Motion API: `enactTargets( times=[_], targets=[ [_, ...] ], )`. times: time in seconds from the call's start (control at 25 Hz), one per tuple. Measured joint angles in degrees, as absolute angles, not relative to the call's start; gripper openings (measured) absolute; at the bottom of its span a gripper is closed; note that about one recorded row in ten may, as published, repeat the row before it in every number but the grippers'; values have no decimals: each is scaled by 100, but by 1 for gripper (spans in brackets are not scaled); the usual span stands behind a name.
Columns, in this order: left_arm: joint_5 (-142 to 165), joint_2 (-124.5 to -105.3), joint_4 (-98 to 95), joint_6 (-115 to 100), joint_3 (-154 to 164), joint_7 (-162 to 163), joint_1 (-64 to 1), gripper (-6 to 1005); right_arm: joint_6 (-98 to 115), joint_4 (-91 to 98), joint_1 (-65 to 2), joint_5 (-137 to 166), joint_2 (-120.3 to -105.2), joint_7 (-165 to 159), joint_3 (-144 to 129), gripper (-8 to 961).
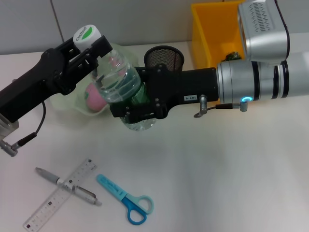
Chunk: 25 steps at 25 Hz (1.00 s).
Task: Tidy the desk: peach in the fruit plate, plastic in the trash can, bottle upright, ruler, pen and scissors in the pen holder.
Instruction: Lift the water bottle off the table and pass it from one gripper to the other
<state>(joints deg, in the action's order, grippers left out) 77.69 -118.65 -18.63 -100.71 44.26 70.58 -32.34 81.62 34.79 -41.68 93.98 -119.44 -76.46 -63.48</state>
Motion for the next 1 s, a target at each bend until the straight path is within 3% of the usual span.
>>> enactTargets(
  times=[1.0],
  targets=[
    [7535,-11832,-1944,-10084,4411,7289,-3261,435,7811,3452,-3965,9652,-11918,-7794,-6627,767]
  ],
)
